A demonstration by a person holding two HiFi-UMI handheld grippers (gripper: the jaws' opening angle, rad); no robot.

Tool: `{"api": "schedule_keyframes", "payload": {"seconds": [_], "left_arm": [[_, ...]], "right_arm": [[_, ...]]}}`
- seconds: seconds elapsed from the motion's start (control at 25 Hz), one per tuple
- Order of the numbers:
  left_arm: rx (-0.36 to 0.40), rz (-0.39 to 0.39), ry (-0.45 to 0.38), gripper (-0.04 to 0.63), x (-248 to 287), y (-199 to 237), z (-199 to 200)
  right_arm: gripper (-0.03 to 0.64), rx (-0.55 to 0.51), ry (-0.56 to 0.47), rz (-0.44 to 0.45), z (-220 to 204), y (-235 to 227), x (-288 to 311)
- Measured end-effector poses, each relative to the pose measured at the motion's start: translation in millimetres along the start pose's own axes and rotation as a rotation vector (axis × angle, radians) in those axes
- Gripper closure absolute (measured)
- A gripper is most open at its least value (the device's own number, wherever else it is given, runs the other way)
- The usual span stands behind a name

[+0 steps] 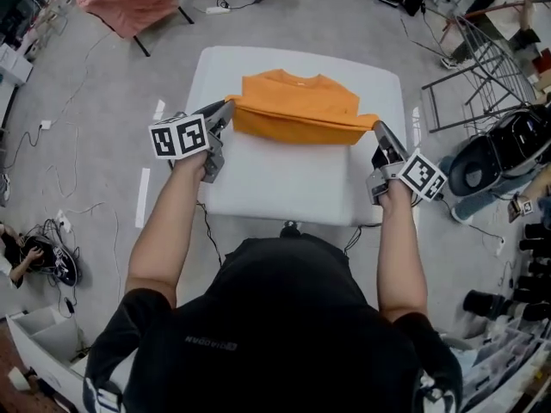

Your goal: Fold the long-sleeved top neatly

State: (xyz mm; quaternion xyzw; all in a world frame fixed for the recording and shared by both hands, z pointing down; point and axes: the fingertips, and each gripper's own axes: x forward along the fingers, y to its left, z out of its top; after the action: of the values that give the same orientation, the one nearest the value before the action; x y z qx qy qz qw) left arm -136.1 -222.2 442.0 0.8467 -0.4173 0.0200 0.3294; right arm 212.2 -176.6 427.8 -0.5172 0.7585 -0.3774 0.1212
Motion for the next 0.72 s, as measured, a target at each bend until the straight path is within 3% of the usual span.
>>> {"api": "schedule_keyframes", "payload": {"seconds": [0.36,0.72], "left_arm": [[-0.101,0.098,0.077,0.575,85,46,35],[-0.205,0.249,0.177,0.575,146,107,18]], "right_arm": [[0.577,0.051,0.082,0.019,40,-40,101],[0.575,0.104,0.198,-0.04,25,-103,181]]}}
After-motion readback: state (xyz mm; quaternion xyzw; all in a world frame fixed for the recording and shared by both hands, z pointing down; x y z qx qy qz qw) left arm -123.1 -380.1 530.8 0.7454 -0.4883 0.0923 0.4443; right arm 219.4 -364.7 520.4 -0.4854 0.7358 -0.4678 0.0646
